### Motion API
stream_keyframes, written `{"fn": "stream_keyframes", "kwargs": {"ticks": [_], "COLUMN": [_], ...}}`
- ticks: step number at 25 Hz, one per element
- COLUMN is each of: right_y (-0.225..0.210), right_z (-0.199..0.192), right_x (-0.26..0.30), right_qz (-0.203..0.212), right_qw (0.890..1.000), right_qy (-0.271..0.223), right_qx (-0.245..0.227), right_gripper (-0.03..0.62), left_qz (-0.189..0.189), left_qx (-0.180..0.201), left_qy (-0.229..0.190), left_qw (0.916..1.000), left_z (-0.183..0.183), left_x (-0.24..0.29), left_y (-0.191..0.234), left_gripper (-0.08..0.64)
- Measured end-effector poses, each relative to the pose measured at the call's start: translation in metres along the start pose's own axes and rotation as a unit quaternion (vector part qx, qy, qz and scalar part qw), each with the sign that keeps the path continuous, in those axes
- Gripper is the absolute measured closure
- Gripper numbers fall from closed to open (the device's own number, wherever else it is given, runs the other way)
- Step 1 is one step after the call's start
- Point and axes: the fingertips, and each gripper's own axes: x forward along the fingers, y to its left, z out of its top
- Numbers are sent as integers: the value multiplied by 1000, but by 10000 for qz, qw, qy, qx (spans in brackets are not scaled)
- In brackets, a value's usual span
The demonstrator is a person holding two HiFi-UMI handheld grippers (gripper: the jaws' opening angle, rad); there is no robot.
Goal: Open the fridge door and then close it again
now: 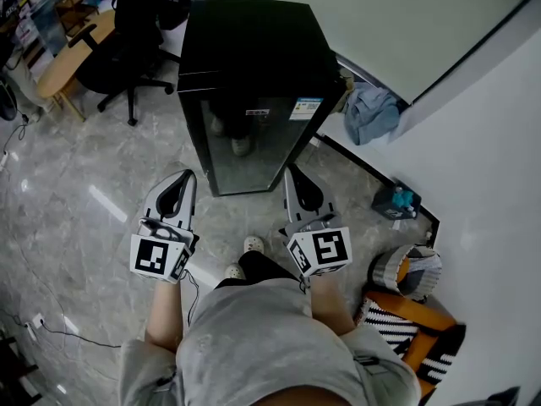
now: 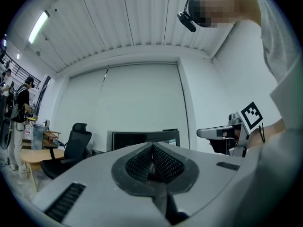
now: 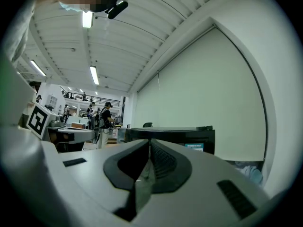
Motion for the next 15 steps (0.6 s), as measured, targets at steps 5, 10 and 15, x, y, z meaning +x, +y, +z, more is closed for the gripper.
{"fn": "stream_keyframes", "kwargs": {"ticks": [5,10,15], "right_y": [-12,-26,-29], "right_z": [-12,-34,-64], "right_x": [29,48,60], "right_qz": [80,106,178], "right_qw": [9998,9986,9962], "right_qy": [192,493,841], "right_qx": [-18,138,137], "right_gripper": [567,568,567], "left_qz": [126,204,295], "left_qx": [-69,-242,-251], "left_qy": [120,396,698], "left_qw": [9998,9987,9968], "left_z": [-12,-37,-68], "left_x": [18,30,34], "left_y": [15,23,30], "left_gripper": [545,545,545]}}
